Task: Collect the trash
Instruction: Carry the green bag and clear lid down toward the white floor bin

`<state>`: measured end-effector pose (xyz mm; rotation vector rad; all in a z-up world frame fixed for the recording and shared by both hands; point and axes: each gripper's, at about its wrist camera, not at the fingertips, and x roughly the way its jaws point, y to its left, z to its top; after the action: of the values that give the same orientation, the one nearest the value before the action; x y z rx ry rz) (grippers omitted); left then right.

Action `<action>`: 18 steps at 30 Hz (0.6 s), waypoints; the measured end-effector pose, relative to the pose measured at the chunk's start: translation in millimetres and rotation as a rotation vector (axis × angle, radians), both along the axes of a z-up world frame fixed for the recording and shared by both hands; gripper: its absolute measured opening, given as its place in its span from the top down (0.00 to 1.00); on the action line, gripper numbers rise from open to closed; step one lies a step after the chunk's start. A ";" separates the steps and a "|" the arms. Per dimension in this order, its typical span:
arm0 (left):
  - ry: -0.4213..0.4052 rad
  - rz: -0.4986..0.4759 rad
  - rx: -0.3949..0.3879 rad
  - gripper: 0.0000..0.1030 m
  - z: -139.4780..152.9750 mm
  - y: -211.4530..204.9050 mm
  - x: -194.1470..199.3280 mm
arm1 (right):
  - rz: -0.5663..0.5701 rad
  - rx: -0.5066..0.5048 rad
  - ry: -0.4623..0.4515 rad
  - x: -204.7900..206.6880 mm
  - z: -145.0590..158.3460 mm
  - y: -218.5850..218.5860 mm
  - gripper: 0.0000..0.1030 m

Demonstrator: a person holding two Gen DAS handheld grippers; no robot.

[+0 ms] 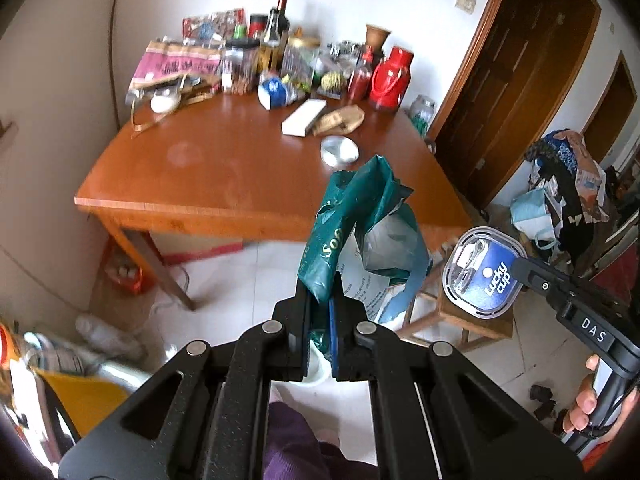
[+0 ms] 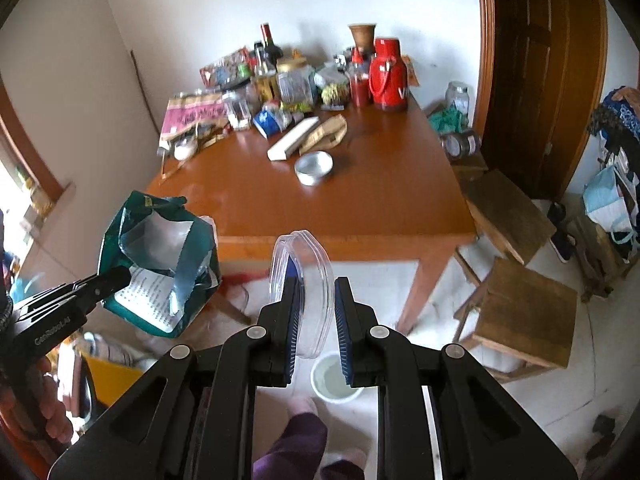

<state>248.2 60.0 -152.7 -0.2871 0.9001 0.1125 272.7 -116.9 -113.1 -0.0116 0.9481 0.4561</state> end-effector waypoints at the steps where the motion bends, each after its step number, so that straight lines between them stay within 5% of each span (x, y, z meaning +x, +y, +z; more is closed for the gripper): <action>1: 0.014 0.005 -0.007 0.94 -6.3 -3.8 -3.3 | 0.009 -0.009 0.012 -1.9 -5.8 -1.6 0.85; 11: 0.198 0.026 -0.032 0.94 -86.9 -13.0 0.7 | 0.042 -0.034 0.122 3.9 -70.6 -0.2 0.85; 18: 0.325 -0.014 -0.066 0.94 -184.2 -5.0 26.8 | 0.025 -0.071 0.218 13.4 -152.0 13.2 0.85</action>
<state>275.0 54.9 -336.8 -0.3297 1.2300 0.1182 286.1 -103.7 -265.0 -0.0387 1.1798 0.4529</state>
